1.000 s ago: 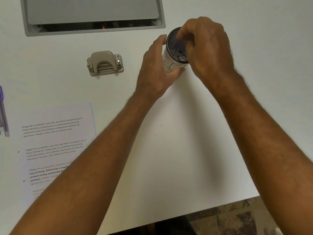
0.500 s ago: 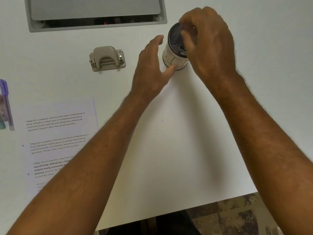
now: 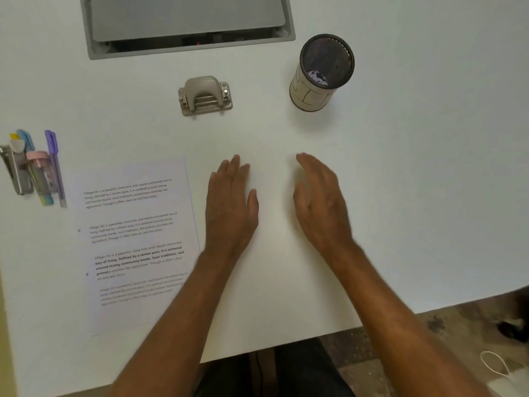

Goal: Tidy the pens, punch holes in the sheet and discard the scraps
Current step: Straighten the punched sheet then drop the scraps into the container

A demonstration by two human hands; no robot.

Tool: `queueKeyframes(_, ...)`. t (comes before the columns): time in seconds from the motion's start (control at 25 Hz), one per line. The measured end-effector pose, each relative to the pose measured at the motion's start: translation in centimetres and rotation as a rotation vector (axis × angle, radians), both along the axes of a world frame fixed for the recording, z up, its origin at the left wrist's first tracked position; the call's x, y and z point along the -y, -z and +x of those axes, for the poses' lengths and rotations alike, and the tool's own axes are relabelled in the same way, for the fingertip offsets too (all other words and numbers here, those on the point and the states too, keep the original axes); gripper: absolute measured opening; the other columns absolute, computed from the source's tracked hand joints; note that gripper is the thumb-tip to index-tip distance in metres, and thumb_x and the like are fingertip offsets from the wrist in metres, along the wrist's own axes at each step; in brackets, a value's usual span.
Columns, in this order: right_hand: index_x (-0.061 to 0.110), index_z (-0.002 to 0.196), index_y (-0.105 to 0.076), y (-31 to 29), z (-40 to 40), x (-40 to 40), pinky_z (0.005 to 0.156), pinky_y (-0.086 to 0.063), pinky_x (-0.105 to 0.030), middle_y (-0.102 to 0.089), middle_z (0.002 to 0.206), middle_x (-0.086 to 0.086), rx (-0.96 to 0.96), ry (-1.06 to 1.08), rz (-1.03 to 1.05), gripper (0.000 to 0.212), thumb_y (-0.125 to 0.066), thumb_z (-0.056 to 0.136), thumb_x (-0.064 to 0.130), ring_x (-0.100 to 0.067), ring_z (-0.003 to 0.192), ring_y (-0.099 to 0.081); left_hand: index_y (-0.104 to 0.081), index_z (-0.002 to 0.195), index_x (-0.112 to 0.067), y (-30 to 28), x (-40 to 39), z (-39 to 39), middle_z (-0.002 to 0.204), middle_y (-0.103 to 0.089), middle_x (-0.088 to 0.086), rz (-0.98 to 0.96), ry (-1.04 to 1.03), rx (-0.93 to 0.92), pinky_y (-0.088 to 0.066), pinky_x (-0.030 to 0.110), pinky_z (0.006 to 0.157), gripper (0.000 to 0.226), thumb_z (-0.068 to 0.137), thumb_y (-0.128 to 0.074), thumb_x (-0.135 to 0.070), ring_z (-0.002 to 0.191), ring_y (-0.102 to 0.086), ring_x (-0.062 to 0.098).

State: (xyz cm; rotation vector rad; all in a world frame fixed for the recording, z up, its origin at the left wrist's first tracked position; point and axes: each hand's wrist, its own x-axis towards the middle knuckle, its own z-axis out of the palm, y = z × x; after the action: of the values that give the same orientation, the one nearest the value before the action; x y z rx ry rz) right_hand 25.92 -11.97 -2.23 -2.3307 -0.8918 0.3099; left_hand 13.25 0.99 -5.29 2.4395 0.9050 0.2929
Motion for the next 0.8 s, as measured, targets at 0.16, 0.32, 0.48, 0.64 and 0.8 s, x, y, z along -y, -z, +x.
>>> queueKeyframes(0.16,0.006,0.165,-0.012,3.1,-4.3,2.8,0.132,-0.009,-0.042,-0.01,0.174,-0.012,0.072,-0.079,-0.313,0.074,-0.043,0.108,0.041,-0.024,0.162,-0.002,-0.041,0.154,-0.009,0.9,0.6,-1.7,0.168,-0.029,0.012,0.07,0.067,-0.127,-0.019,0.051,0.128,0.053,0.103,-0.045,-0.021,0.158,-0.022,0.031)
queueKeyframes(0.32,0.004,0.165,-0.007,3.6,-6.1,1.3,0.132,-0.005,-0.045,-0.004,0.174,-0.015,0.113,-0.063,-0.327,0.076,-0.038,0.109,0.045,-0.026,0.162,0.003,-0.039,0.155,-0.009,1.2,0.6,-1.9,0.168,-0.028,0.011,0.088,0.068,-0.133,-0.019,0.049,0.129,0.053,0.105,-0.043,-0.023,0.158,-0.021,0.03)
queueKeyframes(0.48,0.002,0.164,-0.012,4.1,-6.3,-2.0,0.132,-0.008,-0.045,-0.01,0.173,-0.015,0.081,-0.147,-0.249,0.064,-0.034,0.111,0.03,-0.026,0.162,-0.004,-0.039,0.155,-0.009,1.3,0.3,-2.2,0.168,-0.028,0.011,0.082,0.081,-0.121,-0.018,0.048,0.129,0.051,0.106,-0.041,-0.022,0.158,-0.021,0.028)
queueKeyframes(0.64,0.005,0.165,-0.009,2.5,-5.5,-2.3,0.132,-0.01,-0.038,-0.008,0.174,-0.007,-0.216,-0.042,0.05,0.061,-0.035,0.111,0.017,-0.014,0.161,-0.006,-0.04,0.155,-0.009,1.3,0.2,-2.3,0.168,-0.03,0.011,0.111,0.071,-0.11,-0.019,0.047,0.129,0.051,0.105,-0.041,-0.022,0.158,-0.023,0.028)
queueKeyframes(0.8,0.007,0.165,-0.012,2.2,-7.8,2.3,0.131,-0.017,-0.043,-0.01,0.174,-0.007,-0.073,0.189,-0.073,0.065,-0.041,0.11,0.025,-0.016,0.161,-0.007,-0.04,0.155,-0.009,1.2,0.3,-2.3,0.167,-0.03,0.011,0.112,0.065,-0.099,-0.02,0.048,0.129,0.052,0.104,-0.046,-0.02,0.157,-0.024,0.029)
